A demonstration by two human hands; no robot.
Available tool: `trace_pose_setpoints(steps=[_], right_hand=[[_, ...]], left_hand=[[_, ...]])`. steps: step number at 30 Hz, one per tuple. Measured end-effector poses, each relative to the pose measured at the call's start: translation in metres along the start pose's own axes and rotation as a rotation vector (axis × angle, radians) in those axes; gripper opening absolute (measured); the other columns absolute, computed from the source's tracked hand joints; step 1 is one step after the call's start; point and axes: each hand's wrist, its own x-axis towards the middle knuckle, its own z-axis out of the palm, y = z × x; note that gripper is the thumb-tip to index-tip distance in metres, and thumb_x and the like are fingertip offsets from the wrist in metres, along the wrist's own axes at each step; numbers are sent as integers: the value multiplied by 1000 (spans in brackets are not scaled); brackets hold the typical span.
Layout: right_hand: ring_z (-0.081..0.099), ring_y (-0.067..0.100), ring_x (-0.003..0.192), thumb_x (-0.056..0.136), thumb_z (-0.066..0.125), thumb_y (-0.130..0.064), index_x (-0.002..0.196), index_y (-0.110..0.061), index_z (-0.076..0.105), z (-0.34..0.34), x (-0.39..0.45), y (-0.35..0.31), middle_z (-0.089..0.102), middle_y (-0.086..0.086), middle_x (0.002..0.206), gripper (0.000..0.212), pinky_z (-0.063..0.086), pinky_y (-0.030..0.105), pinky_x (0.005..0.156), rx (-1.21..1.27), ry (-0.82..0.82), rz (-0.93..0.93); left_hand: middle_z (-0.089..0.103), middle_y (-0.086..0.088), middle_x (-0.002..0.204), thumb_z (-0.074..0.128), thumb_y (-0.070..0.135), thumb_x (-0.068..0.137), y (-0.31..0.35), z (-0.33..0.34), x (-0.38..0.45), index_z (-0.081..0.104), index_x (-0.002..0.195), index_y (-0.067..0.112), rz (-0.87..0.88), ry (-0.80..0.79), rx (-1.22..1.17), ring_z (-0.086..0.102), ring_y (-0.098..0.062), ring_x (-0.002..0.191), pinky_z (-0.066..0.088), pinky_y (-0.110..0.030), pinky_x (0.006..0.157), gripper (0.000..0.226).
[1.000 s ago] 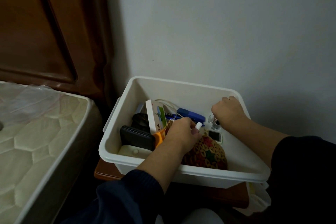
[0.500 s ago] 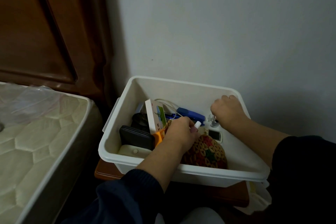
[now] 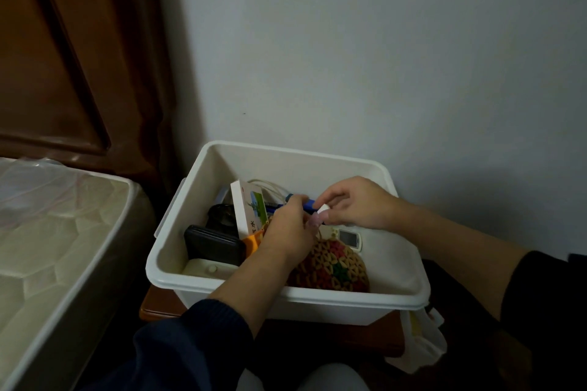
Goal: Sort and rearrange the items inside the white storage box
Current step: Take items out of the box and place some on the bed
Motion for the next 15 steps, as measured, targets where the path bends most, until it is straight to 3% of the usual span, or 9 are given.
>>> trace_pose_setpoints(steps=[3,5,8,11,15], right_hand=[[77,10,74,74,95,-24,94,-22,80,-10,1,-6,80,-4,80,24,63,28,63,-122,64,39],[75,8,73,74,94,-22,91,-23,80,-19,3,-3,77,-5,78,22,65,32,73,-309,157,52],[72,10,83,81,88,-21,96,-21,79,-22,13,6,76,-5,90,17,62,32,85,-568,200,56],[70,20,98,89,80,-21,110,-18,77,-15,26,19,73,1,111,21,59,35,92,-777,96,163],[66,23,87,90,65,-9,103,-16,73,-7,36,37,67,2,94,16,57,37,81,-825,138,123]], left_hand=[[60,-4,140,66,20,102,1,-1,0,42,156,18,-19,12,-21,59,-22,127,51,-44,111,59],[59,-5,138,63,9,102,0,-1,1,50,148,18,-14,-13,48,60,-20,123,51,-41,110,49],[61,0,129,59,6,103,-1,1,1,58,139,21,13,-74,132,59,-15,117,51,-35,108,39],[59,-1,136,59,8,102,-1,2,2,62,135,23,27,-130,202,58,-16,122,50,-35,110,37],[55,-4,147,57,9,103,-4,4,6,62,139,22,2,-219,261,53,-22,135,46,-42,116,39]])
